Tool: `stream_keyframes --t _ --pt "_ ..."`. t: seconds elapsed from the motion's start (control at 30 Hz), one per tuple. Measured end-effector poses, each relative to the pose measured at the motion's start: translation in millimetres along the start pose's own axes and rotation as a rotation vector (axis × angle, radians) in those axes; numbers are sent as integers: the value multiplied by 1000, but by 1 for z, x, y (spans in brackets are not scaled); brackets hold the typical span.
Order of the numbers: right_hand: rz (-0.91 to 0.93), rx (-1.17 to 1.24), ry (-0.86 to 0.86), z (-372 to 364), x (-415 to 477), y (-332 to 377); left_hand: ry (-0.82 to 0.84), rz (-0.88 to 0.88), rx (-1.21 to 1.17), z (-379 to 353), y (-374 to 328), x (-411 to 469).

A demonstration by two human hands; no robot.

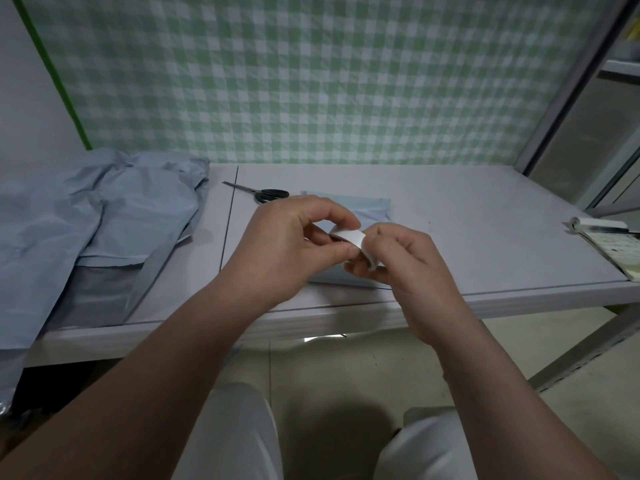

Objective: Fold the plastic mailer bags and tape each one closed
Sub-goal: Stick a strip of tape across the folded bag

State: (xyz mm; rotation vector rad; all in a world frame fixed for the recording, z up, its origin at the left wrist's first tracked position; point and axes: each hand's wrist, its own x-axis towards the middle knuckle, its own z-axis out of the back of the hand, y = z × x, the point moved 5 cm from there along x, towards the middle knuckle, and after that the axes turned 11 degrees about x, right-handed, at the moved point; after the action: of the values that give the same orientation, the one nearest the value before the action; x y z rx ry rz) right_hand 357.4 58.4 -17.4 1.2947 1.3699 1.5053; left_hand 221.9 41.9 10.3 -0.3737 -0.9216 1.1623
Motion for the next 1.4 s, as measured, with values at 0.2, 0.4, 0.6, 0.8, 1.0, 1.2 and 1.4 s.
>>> stream_keyframes --t 0.2,0.4,0.6,0.8,1.0,1.2,1.4 --pt "-29 28 -38 -3 0 -3 -21 -37 26 -4 -7 -5" --pt "-77 104 -171 -4 1 -1 -69 -66 84 -7 -12 -10" --pt "-111 97 -155 -5 0 -1 -80 -74 103 -12 -11 -12" --pt "-93 59 -151 -4 -2 3 -76 -100 122 -16 -9 -12" --pt "-110 61 -49 -6 -5 -7 -98 -38 50 -7 -2 -8" --pt "-37 -17 99 -1 -12 -4 -139 -27 9 -1 8 -5" --pt "224 -520 -46 -1 -16 9 -288 -224 308 -5 -5 -11"
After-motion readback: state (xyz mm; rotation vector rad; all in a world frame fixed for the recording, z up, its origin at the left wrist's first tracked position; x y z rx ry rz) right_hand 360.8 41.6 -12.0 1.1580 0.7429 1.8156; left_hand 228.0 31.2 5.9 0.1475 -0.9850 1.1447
